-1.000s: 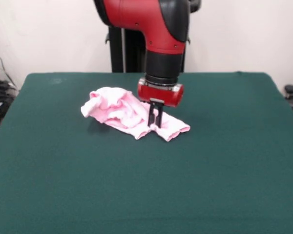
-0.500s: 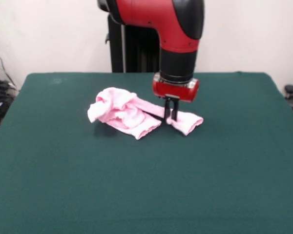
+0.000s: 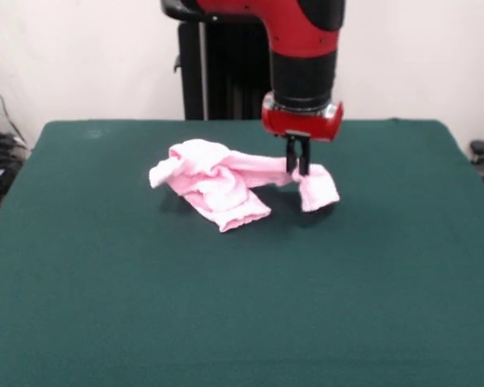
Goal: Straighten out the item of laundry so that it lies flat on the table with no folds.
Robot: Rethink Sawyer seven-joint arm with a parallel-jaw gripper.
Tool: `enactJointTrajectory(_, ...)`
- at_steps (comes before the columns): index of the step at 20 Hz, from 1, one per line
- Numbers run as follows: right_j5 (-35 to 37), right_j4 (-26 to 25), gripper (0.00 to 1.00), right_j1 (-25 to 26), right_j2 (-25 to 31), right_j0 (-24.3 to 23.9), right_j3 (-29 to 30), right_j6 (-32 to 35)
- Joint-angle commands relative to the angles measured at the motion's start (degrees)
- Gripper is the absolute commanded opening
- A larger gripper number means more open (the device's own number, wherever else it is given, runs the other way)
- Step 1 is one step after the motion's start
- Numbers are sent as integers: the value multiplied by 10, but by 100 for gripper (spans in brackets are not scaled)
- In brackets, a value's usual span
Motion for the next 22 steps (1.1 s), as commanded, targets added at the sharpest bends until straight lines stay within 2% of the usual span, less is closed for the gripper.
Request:
enactJointTrajectory(1, 101, 52, 0, -66, 96, -22, 9, 71)
enactJointTrajectory(7, 143, 79, 0, -133, 92, -18, 16, 91)
enactJointTrajectory(11, 156, 66, 0, -146, 32, 14, -33, 112)
enactJointTrajectory(14, 208, 55, 0, -139, 23, -2, -80, 91)
enactJointTrajectory(22, 306, 18, 0, -158, 19, -75, -147, 13)
